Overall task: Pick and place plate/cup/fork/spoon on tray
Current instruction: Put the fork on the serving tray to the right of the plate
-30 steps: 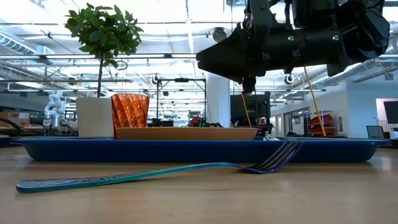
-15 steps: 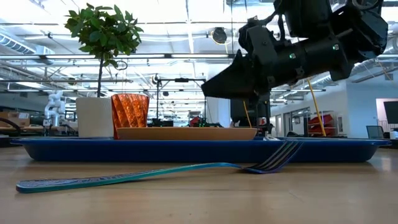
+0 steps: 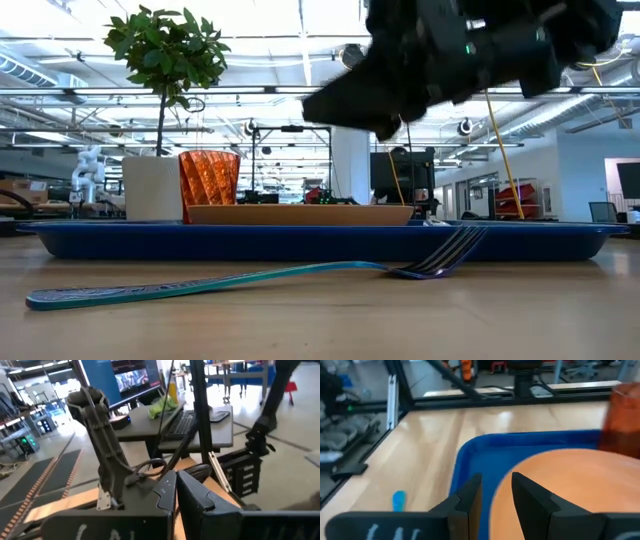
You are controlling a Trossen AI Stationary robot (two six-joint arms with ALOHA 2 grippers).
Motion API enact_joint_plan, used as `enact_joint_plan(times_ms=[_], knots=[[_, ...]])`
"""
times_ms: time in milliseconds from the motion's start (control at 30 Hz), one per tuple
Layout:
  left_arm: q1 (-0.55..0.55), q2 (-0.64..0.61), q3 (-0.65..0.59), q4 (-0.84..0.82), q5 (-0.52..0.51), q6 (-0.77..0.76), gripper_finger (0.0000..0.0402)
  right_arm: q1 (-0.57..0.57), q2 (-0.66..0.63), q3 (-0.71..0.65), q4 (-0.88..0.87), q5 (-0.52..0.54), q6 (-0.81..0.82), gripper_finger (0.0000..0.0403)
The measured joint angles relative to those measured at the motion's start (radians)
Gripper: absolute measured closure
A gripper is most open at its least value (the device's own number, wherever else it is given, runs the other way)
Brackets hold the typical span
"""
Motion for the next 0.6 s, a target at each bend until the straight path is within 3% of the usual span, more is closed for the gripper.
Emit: enact_joint_plan(times_ms=[233,433,600], knots=[[-0.026,-0.143,-0.014,-0.168,0.002,0.012,0.0382,0.060,0.000,0.148,-0.309,-0.052,-0.066,0.0302],[-0.038,-0.204,-0.140,-0.022,-0.011,0.057,0.0382,0.101,0.000,0.298,-0.755,-0.054,-0.064,0.0302],[-0.014,-0.304,-0.228,0.058,-0.094,0.009,0.0382,0.108,0.000,0.358,-0.838,-0.123,-0.038,0.0302]])
